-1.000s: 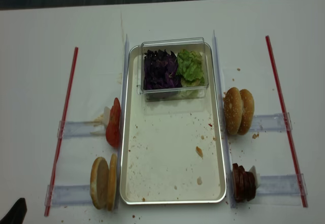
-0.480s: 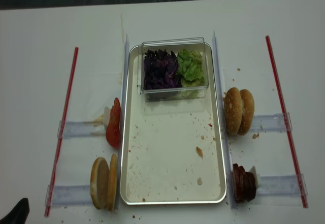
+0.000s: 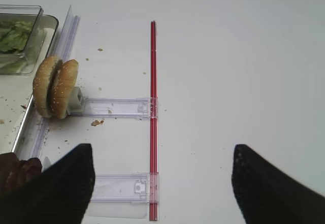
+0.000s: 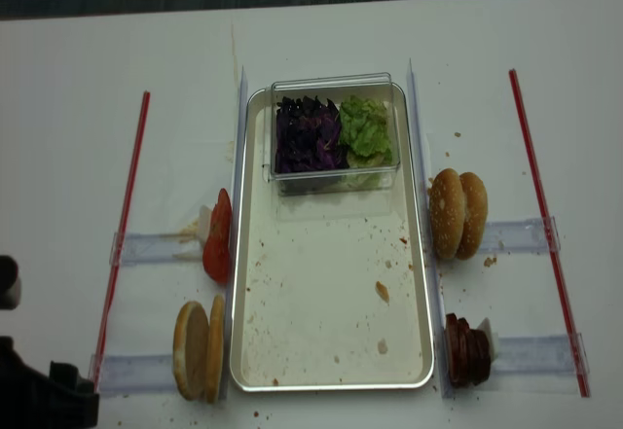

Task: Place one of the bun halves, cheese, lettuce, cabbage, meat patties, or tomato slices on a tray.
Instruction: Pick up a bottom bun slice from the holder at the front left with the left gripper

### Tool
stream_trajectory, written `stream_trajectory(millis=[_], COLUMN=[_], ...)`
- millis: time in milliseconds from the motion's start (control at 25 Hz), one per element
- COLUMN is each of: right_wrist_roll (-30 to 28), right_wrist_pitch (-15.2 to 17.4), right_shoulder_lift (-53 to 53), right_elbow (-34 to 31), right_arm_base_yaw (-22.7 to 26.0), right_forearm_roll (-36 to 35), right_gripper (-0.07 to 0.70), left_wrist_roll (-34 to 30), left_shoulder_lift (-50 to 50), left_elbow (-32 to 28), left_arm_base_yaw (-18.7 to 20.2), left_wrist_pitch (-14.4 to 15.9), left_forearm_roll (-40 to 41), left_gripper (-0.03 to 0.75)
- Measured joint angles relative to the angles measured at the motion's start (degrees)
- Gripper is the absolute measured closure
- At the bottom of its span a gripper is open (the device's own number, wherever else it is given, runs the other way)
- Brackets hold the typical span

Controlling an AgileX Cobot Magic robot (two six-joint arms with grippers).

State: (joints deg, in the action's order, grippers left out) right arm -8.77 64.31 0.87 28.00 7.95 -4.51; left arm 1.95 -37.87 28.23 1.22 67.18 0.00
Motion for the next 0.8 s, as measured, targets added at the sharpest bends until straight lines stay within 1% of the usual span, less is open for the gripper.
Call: stream_trajectory(millis=[120, 320, 480, 680, 800], right_wrist_roll=[0.0, 0.0, 0.0, 0.0, 0.0], right_wrist_pitch=[0.0, 0.0, 0.0, 0.0, 0.0], right_shoulder_lift=[0.0, 0.0, 0.0, 0.0, 0.0], right_elbow=[0.0, 0.0, 0.0, 0.0, 0.0], right_arm_base_yaw=[0.0, 0.0, 0.0, 0.0, 0.0], right_forearm_roll=[0.0, 0.0, 0.0, 0.0, 0.0], right_gripper=[0.041, 0.041, 0.041, 0.041, 0.041], left_wrist_roll=[0.0, 0.0, -0.12, 0.87, 0.87], left_shoulder_lift=[-7.14, -13.76, -14.67, -14.67, -14.67], left_elbow=[0.33, 0.44, 0.44, 0.44, 0.44], left_arm_base_yaw=[0.0, 0.0, 0.0, 0.0, 0.0], left_wrist_pitch=[-0.23, -0.93, -1.95, -2.22, -3.17], left_forearm_roll=[0.41, 0.97, 1.83, 2.35, 2.35], left_gripper=[0.225, 0.225, 0.225, 0.225, 0.225])
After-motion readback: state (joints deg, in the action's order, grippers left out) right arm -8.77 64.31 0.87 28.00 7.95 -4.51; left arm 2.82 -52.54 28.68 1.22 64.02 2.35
